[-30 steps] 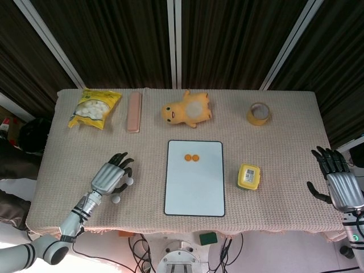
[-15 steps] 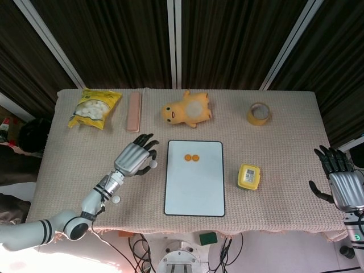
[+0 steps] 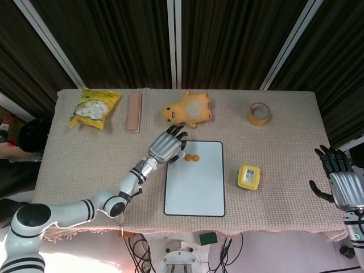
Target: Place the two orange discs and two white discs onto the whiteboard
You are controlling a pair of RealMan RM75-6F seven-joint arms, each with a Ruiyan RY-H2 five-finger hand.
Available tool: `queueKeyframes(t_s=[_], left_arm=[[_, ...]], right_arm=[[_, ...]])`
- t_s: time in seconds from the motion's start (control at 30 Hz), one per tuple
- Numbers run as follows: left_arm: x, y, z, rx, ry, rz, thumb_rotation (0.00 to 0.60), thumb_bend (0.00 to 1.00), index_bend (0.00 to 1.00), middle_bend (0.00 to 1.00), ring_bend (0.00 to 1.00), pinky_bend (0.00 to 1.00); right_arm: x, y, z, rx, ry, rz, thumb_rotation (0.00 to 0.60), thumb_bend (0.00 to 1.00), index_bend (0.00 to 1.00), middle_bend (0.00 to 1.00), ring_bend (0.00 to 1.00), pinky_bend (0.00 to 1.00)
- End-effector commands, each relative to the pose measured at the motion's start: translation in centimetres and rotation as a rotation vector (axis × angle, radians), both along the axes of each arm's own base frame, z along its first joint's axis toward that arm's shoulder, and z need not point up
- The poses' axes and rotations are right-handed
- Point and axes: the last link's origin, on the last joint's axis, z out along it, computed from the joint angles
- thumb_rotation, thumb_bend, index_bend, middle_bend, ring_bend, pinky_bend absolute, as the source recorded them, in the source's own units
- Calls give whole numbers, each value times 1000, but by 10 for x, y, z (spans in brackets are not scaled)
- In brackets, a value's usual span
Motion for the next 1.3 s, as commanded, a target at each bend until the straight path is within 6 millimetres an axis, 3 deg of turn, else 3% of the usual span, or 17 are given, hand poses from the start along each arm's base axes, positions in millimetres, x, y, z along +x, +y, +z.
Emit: queueKeyframes(t_s=[0.03, 0.47, 1.17, 1.3], left_arm=[[21, 7, -17, -13, 20, -12, 600, 287, 561, 196, 15, 106], [41, 25, -40, -25, 59, -4, 600, 288, 562, 223, 48, 146], [39, 45, -55, -4, 109, 29, 600, 287, 562, 235, 72, 164], [37, 44, -57, -7, 118, 26, 600, 287, 508, 234, 72, 160]], right_arm=[[-1, 0, 0, -1, -1, -3, 600, 333, 0, 0, 0, 0], [-5, -2, 2, 0, -10, -14, 600, 334, 0, 0, 0, 0], [-9, -4, 2, -2, -16, -29, 600, 333, 0, 0, 0, 0], [-9, -4, 2, -1, -16, -29, 600, 334, 0, 0, 0, 0]])
